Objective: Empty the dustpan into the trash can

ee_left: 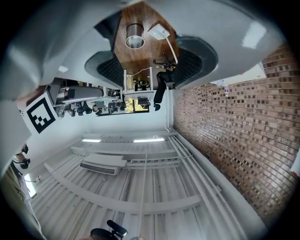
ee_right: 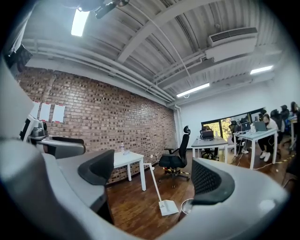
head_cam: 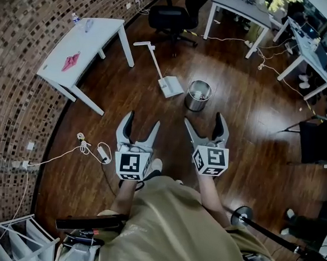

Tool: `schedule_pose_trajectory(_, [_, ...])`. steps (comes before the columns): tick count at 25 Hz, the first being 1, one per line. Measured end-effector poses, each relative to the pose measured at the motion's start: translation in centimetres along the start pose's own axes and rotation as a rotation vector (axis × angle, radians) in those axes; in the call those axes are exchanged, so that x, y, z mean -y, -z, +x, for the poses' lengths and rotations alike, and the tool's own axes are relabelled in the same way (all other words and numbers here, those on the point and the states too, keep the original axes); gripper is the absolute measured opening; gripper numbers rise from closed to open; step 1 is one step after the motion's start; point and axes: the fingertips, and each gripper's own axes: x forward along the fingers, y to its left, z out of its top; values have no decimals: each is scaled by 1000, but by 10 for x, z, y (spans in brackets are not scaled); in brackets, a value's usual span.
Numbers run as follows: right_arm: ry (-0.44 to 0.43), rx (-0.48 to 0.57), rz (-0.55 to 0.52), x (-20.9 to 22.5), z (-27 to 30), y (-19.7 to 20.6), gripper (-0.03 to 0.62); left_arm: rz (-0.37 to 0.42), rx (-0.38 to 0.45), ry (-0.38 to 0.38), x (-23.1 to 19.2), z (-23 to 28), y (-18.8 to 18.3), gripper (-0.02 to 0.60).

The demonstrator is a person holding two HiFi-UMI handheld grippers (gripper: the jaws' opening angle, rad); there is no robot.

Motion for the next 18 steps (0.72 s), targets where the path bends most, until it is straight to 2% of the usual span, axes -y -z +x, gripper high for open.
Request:
schedule_pose_trajectory(4, [15, 11, -15, -11, 42, -11, 500, -36, 49, 29, -36, 28, -18, 322])
schedule_pose_trajectory(9, [21, 3, -38, -30, 71, -17, 500, -52, 43, 21, -80, 50, -11, 322])
schedule_pose_trajectory(13, [56, -32, -39, -26, 80, -7, 500, -90, 12, 32, -96, 64, 5, 322])
schedule_pose_trajectory(18, [96, -42, -25, -7, 92, -5, 498, -88, -12, 45, -102, 86, 13, 322])
